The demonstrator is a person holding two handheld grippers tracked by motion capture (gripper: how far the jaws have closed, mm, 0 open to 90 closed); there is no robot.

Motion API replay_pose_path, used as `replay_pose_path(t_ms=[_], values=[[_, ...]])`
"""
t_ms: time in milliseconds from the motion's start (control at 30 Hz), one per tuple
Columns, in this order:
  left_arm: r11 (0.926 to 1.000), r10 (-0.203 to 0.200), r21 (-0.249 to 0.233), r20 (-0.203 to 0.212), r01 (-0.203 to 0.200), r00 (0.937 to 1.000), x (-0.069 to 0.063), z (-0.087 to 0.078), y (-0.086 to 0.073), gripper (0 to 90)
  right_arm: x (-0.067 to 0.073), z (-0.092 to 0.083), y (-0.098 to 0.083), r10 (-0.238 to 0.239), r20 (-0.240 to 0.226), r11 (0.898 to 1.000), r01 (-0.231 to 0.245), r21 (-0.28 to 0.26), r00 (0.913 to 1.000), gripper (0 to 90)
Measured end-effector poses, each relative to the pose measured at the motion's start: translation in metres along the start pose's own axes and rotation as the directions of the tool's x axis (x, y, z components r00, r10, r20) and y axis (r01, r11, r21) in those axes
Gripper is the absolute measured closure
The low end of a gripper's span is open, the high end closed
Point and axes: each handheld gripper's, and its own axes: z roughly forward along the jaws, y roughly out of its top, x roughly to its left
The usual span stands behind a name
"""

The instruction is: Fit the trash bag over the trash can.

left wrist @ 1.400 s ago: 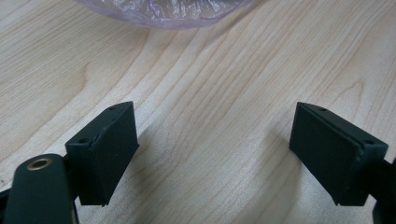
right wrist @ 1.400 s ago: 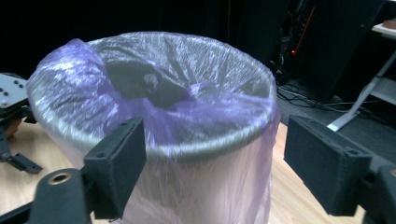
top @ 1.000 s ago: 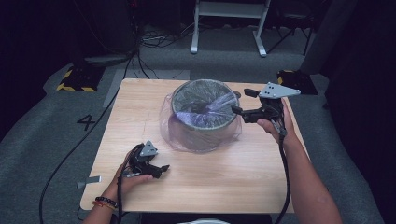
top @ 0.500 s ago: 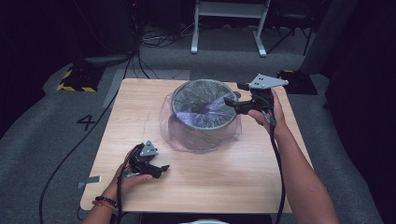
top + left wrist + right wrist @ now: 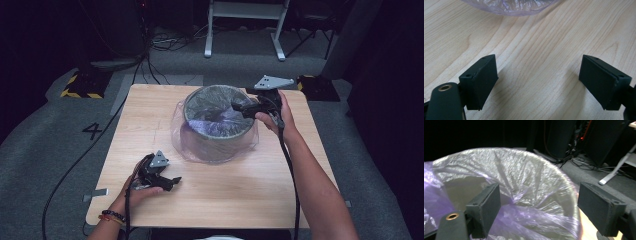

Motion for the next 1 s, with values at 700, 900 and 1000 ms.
replay_pose_path(t_ms=[700, 900, 1000], values=[[1.0, 0.004, 0.0, 0.004, -0.004, 1.0, 0.0, 0.0, 0.0, 15.0, 0.011, 0.026, 0.009, -0.028, -0.041, 0.997, 0.031, 0.075, 0.9988, 19.3], [1.0, 0.004, 0.001, 0.003, -0.004, 1.0, 0.0, 0.0, 0.0, 15.0, 0.013, 0.033, 0.013, -0.032, -0.018, 0.993, 0.034, 0.109, 0.9993, 19.4], [1.0, 0.004, 0.002, 0.003, -0.004, 1.0, 0.0, 0.0, 0.0, 15.0, 0.013, 0.034, 0.012, -0.039, -0.022, 0.989, 0.042, 0.139, 0.999, 19.4]])
